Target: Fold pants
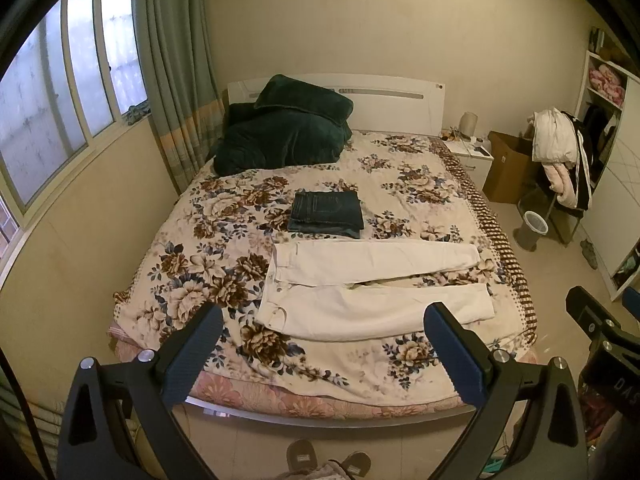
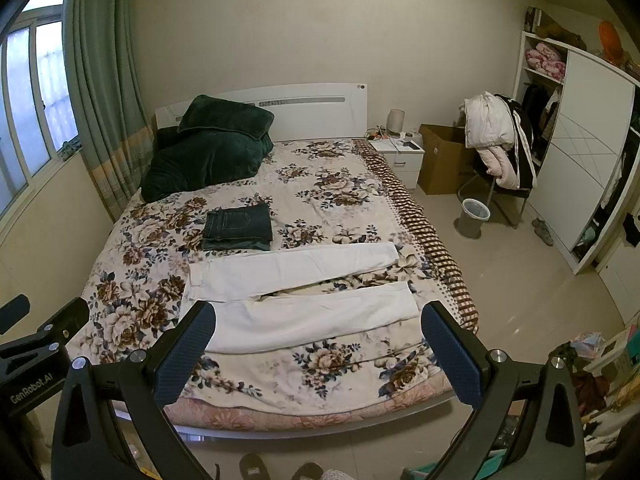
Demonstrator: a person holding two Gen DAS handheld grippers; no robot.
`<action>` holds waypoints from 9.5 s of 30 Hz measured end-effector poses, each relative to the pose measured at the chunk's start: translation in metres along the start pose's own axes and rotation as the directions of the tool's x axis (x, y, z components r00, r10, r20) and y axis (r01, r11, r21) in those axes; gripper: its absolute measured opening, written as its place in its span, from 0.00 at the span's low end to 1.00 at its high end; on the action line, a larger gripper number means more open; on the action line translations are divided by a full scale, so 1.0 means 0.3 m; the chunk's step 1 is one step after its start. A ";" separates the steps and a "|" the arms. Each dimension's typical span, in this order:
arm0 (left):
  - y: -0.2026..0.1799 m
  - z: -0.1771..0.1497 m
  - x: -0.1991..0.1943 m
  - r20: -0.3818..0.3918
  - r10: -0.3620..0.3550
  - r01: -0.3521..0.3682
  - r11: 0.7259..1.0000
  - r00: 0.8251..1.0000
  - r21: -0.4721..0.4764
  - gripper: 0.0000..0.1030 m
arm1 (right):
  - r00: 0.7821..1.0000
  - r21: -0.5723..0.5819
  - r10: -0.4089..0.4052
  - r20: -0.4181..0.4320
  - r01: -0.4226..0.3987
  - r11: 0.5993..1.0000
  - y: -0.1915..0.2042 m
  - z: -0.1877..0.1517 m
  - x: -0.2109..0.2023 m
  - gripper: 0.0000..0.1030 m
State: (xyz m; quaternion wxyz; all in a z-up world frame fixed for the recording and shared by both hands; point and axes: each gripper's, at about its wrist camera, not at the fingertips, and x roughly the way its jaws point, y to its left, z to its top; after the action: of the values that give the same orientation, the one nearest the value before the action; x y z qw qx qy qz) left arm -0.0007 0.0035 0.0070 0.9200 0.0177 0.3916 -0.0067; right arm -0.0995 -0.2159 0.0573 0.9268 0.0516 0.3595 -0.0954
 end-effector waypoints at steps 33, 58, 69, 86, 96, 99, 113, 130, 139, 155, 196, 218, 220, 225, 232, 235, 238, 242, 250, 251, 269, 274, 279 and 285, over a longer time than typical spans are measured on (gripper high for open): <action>-0.004 0.008 -0.021 0.011 -0.007 0.007 1.000 1.000 -0.011 1.00 | 1.000 -0.006 0.002 -0.001 -0.002 1.000 0.018 -0.007 -0.017 1.00; -0.012 0.010 -0.020 0.002 0.000 0.000 1.000 1.000 -0.016 1.00 | 1.000 -0.004 0.021 -0.018 -0.021 1.000 -0.003 0.008 -0.004 1.00; -0.055 0.028 0.138 -0.037 0.049 -0.051 0.997 0.998 -0.061 1.00 | 0.996 0.015 0.043 -0.080 -0.041 0.999 -0.066 0.016 0.218 1.00; -0.099 0.228 1.139 -0.297 0.081 -0.075 0.997 0.951 0.033 1.00 | 0.922 0.094 -0.020 -0.386 0.061 0.994 -0.091 0.128 1.325 1.00; -0.218 0.395 1.770 -0.338 0.166 -0.095 0.972 0.926 0.216 1.00 | 0.860 0.004 -0.023 -0.510 0.029 1.000 -0.108 0.279 2.169 1.00; -0.242 0.427 1.941 -0.322 0.221 -0.137 0.955 0.920 0.261 1.00 | 0.836 -0.047 -0.047 -0.547 0.025 0.999 -0.150 0.306 2.421 1.00; -0.556 0.212 2.893 -0.577 0.298 0.168 0.767 0.760 0.619 0.98 | 0.687 -0.480 -0.229 -0.690 -0.198 0.854 -0.027 0.142 3.511 0.99; -0.472 0.265 2.939 -0.721 0.084 0.461 0.716 0.688 0.524 0.13 | 0.643 -0.475 -0.125 -0.756 -0.407 0.780 0.052 0.079 3.656 0.08; -0.343 0.455 2.543 -0.599 -0.045 0.375 0.816 0.800 0.440 0.06 | 0.719 -0.324 0.038 -0.694 -0.359 0.875 -0.115 0.191 3.309 0.05; -0.288 -0.409 2.051 -0.737 -0.124 0.129 0.990 0.665 -0.050 0.08 | 0.686 -0.379 -0.056 -0.725 -0.330 0.865 -0.126 -0.609 2.628 0.08; -0.272 -0.348 1.967 -0.572 0.102 -0.164 0.985 0.814 -0.058 0.90 | 0.852 0.851 0.319 -0.414 0.237 0.469 -1.182 -0.877 2.468 0.29; 0.201 -0.352 1.797 -0.586 0.014 -0.248 0.914 0.810 -0.321 0.90 | 0.720 0.765 0.444 -0.533 0.187 0.616 -0.811 -0.828 2.255 0.59; 0.350 -0.363 1.776 -0.594 0.028 -0.300 0.881 0.804 -0.365 0.90 | 0.642 0.766 0.539 -0.544 0.118 0.632 -0.598 -0.859 2.255 0.59; 0.675 -0.407 1.822 -0.593 -0.001 -0.358 0.797 0.805 -0.487 0.90 | 0.554 0.772 0.628 -0.546 0.041 0.634 -0.201 -0.922 2.292 0.59; 0.915 -0.497 2.004 -0.595 -0.118 -0.350 0.712 0.795 -0.608 0.90 | 0.616 0.815 0.592 -0.520 0.148 0.561 -0.061 -1.003 2.338 0.50; 0.938 -0.537 2.052 -0.564 -0.189 -0.312 0.673 0.804 -0.671 0.87 | 0.628 0.814 0.573 -0.527 0.179 0.552 -0.058 -1.023 2.349 0.32; 0.919 -0.535 2.054 -0.511 -0.183 -0.274 0.670 0.840 -0.690 0.48 | 0.652 0.790 0.534 -0.538 0.169 0.589 -0.022 -0.995 2.350 0.19; 0.847 -0.504 2.010 -0.481 -0.098 -0.256 0.746 0.871 -0.615 0.22 | 0.675 0.750 0.489 -0.553 0.146 0.646 0.016 -0.950 2.309 0.12; 0.907 -0.543 1.868 -0.457 -0.087 -0.261 0.719 0.885 -0.644 0.15 | 0.658 0.666 0.463 -0.593 0.079 0.742 0.040 -0.907 2.221 0.10; 0.913 -0.559 1.894 -0.475 -0.100 -0.267 0.716 0.874 -0.644 0.15 | 0.640 0.654 0.460 -0.615 0.088 0.752 0.030 -0.934 2.228 0.11; 0.557 -0.219 1.956 -0.450 0.099 -0.236 0.936 0.887 -0.260 0.82 | 0.408 0.181 0.351 -0.843 -0.399 0.899 0.529 -0.315 2.655 0.50; 0.427 -0.242 2.107 -0.499 0.075 -0.181 0.969 0.863 -0.168 0.82 | 0.277 0.060 0.204 -0.939 -0.451 0.890 0.686 -0.378 2.891 0.44; 0.411 -0.317 2.150 -0.550 0.049 -0.170 0.970 0.834 -0.171 0.82 | 0.391 0.033 0.229 -0.891 -0.448 0.894 0.669 -0.314 2.857 0.09; 0.456 -0.369 2.154 -0.578 0.034 -0.185 0.961 0.815 -0.204 0.82 | 0.398 0.136 0.324 -0.858 -0.431 0.892 0.611 -0.274 2.865 0.10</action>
State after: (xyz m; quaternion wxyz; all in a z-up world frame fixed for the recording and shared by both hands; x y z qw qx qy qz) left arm 0.3712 0.1453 -0.5318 0.7544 -0.0749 0.6442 0.1019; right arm 0.5075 -0.1434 -0.5794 0.6179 0.1222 0.7567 0.1751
